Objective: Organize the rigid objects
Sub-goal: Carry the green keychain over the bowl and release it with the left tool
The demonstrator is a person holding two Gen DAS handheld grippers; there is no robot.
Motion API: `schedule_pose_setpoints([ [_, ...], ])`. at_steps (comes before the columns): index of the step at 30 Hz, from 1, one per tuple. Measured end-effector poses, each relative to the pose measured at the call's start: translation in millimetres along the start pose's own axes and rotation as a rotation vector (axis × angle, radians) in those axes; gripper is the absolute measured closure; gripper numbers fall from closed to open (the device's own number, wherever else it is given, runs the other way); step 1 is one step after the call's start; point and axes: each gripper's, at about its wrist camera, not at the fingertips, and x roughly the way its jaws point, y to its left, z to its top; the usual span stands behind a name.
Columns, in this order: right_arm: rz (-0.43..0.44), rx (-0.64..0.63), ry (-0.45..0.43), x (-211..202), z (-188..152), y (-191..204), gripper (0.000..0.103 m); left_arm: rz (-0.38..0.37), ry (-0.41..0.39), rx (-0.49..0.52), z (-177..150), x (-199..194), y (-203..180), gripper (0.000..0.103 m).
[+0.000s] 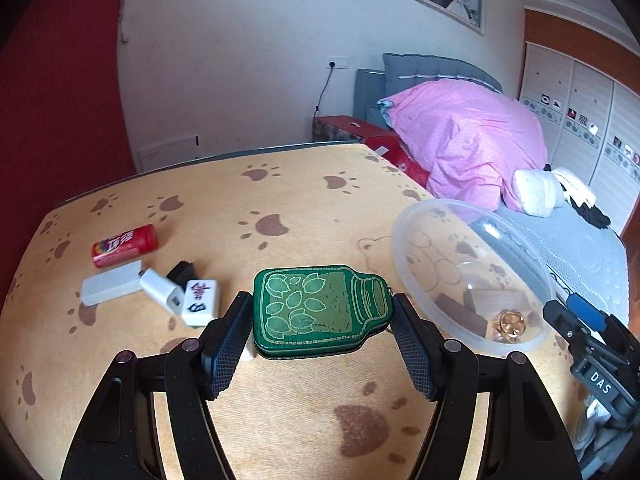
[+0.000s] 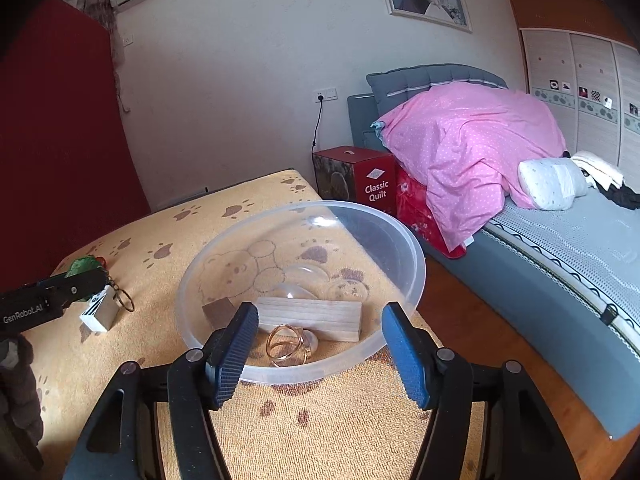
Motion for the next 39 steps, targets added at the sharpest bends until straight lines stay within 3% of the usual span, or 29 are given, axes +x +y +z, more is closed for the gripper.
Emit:
schedule_pose_setpoints([
  [8,0.024,0.018,0.009,1.2,-1.4,-5.5,0.034,-0.091,0.058,0.051,13.7,39.1,-42.8,0.033],
  [23,0.052,0.045,0.026,1.9,-3.5,-11.5,0.034,-0.182,0.031,0.079,22.8,64.0,-82.2,0.033],
  [25,0.052,0.045,0.026,1.7,-4.0,-11.6,0.030,-0.193,0.032,0.075,22.1,65.1,-83.8,0.030],
  [27,0.047,0.051,0.025,1.2,-4.8,-12.7,0.028,-0.185,0.041,0.065,21.6,67.2,-81.8,0.016],
  [39,0.029,0.032,0.019,-0.1,-5.1,-8.4,0.027,-0.130,0.018,0.102,12.8,57.1,-68.7,0.016],
])
